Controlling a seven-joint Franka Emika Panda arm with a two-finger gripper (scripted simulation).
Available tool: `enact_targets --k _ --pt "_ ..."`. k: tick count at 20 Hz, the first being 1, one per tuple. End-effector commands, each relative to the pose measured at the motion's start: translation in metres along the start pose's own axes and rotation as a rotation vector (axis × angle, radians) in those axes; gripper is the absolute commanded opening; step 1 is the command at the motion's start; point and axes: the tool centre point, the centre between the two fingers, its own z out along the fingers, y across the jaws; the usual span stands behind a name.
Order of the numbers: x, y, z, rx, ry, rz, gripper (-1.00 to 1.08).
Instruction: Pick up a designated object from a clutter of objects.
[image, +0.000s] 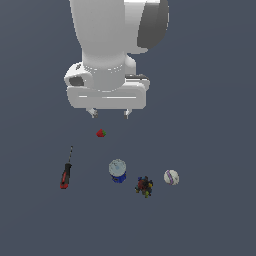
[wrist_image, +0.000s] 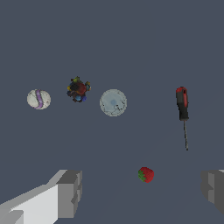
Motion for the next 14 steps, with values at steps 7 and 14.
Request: enact_targets --k 7,14 --pt "0.028 0.058 0.064 0.019 -0.008 -0.038 1.0" --pt "0.041 0.122 0.135 0.028 -0.013 -0.074 1.0"
